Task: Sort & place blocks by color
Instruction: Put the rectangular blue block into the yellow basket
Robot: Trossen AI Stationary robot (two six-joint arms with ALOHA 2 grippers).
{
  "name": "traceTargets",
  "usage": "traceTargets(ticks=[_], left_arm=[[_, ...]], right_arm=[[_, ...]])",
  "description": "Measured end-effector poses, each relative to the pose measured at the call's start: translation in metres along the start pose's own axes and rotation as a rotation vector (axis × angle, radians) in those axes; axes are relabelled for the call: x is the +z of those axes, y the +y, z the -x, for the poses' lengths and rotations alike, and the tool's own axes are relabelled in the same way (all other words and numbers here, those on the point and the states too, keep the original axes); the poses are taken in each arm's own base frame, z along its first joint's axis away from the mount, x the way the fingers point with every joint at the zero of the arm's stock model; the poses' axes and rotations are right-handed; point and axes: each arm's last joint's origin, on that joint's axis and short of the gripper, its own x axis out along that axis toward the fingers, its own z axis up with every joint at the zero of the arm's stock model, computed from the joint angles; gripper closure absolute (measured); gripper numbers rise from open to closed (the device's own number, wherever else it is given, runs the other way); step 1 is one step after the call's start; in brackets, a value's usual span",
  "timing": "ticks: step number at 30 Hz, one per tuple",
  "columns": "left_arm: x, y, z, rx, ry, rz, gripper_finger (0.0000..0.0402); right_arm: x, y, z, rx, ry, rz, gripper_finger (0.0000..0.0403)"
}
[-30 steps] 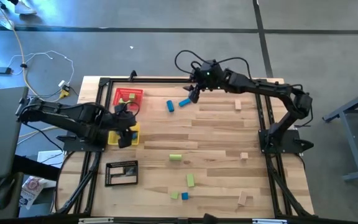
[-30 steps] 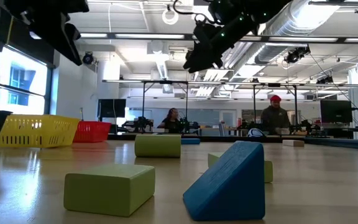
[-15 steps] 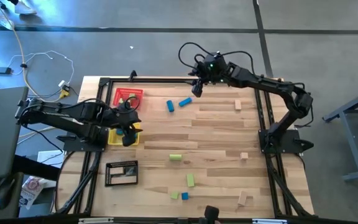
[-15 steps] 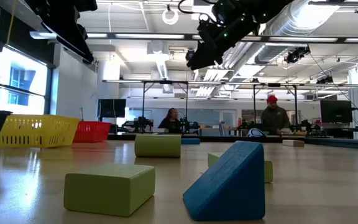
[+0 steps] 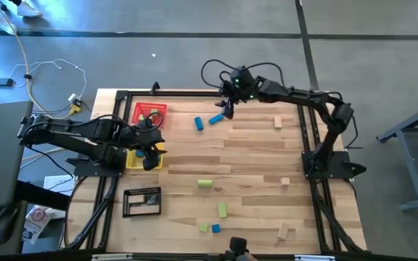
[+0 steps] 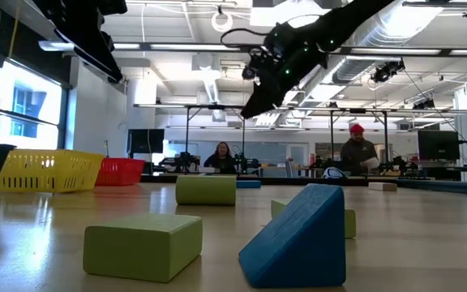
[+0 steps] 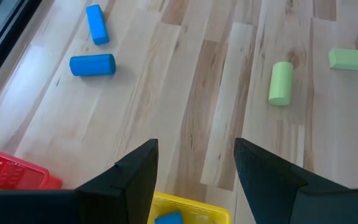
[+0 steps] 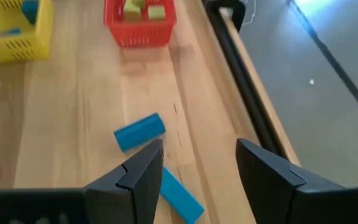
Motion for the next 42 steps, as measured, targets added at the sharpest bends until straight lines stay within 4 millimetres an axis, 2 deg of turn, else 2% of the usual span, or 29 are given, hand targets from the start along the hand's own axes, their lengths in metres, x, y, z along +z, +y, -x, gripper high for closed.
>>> traceTargets(ticks=[9,14,23,31,38,42], left_arm=[[0.000,0.000,0.000,0.002,0.000,0.000,0.0206],[0.000,0.000,0.000,0.005,-0.001,-0.004,0.0206],[0.001,0.000,0.000,0.008,-0.011,-0.035,0.0206],[0.001,0.000,0.000,0.008,-0.009,-0.043,0.0206],[0.001,0.000,0.000,0.008,-0.008,-0.043,0.0206],[0.001,0.000,0.000,0.008,-0.008,-0.043,0.0206]], right_arm=[[-0.019,0.001,-0.026,0.058,0.091,0.061,0.0214],[-0.025,0.003,-0.035,0.011,0.145,0.118,0.0214],[-0.009,0.000,-0.053,0.078,0.321,0.160,0.0214],[-0.006,0.006,-0.076,0.113,0.447,0.274,0.0214],[-0.016,0.014,-0.093,0.154,0.491,0.334,0.0214],[-0.024,0.012,-0.101,0.113,0.544,0.363,0.0214]])
